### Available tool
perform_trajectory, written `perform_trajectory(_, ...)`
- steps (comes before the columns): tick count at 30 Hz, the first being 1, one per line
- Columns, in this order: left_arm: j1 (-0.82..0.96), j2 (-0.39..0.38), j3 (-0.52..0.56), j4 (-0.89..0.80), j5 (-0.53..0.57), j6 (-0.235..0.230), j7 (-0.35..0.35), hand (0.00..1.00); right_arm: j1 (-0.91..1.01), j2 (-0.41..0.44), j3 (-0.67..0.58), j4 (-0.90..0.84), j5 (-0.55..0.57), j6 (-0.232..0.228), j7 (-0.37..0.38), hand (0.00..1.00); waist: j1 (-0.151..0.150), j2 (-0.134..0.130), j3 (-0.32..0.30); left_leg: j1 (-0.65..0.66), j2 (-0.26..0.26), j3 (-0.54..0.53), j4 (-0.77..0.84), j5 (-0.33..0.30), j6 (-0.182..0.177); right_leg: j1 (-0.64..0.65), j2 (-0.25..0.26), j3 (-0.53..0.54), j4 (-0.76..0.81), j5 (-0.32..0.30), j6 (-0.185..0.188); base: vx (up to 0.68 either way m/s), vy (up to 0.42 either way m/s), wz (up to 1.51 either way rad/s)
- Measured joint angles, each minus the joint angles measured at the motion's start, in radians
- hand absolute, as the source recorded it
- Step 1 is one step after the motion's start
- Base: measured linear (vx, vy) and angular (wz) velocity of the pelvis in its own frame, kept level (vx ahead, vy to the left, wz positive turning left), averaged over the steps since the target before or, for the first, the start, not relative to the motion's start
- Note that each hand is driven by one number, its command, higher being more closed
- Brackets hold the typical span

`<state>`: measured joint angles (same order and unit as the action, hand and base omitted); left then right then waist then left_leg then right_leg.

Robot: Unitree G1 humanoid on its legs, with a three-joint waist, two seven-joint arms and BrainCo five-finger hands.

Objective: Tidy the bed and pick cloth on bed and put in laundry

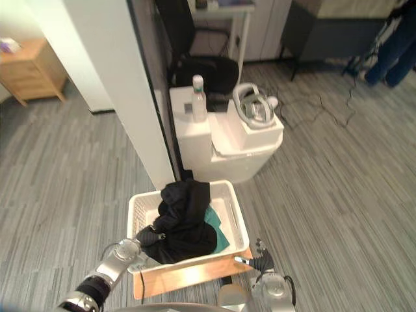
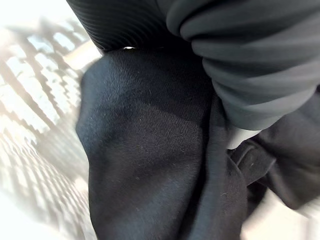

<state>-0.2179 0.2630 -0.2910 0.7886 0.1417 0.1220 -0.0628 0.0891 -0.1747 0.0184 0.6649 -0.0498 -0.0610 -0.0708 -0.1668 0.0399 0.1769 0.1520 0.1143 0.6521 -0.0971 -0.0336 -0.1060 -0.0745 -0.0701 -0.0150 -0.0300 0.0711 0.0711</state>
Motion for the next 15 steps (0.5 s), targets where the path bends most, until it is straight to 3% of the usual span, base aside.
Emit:
perform_trajectory(1,-0.017,0.000,0.000,0.007,0.000,-0.003,0.003,1.00,-0.014,-0.010,0.000,0.000,0.001,0.000,0.000,0.00,-0.005,0.006,0.015,-0.001,-0.001,0.001,0.000,0.000,0.000,-0.003,0.000,0.002,0.004,0.000,0.000,-0.02,-0.015,-0.08)
perform_trajectory(2,-0.044,-0.004,0.000,0.022,-0.002,-0.007,0.007,0.00,-0.037,-0.029,0.000,0.000,0.009,0.000,0.000,0.00,-0.011,0.023,0.038,-0.001,-0.002,0.003,0.000,0.000,0.000,-0.007,0.001,0.004,0.007,0.000,0.000,-0.02,-0.014,-0.12)
perform_trajectory(6,-0.082,-0.025,0.017,0.033,-0.020,-0.007,0.052,0.00,-0.093,-0.043,0.005,-0.003,0.018,-0.001,0.001,0.00,-0.029,0.047,0.085,-0.001,0.001,0.029,0.000,0.001,-0.002,-0.021,0.007,0.030,0.010,0.000,0.000,-0.02,-0.013,-0.17)
perform_trajectory(15,-0.086,-0.026,0.020,0.028,-0.169,-0.031,0.091,0.00,-0.089,-0.046,0.033,-0.019,0.019,-0.006,0.000,0.00,-0.039,0.040,0.110,-0.005,0.009,0.042,0.013,0.003,-0.005,-0.029,0.016,0.035,0.012,0.001,-0.006,-0.06,-0.026,-0.04)
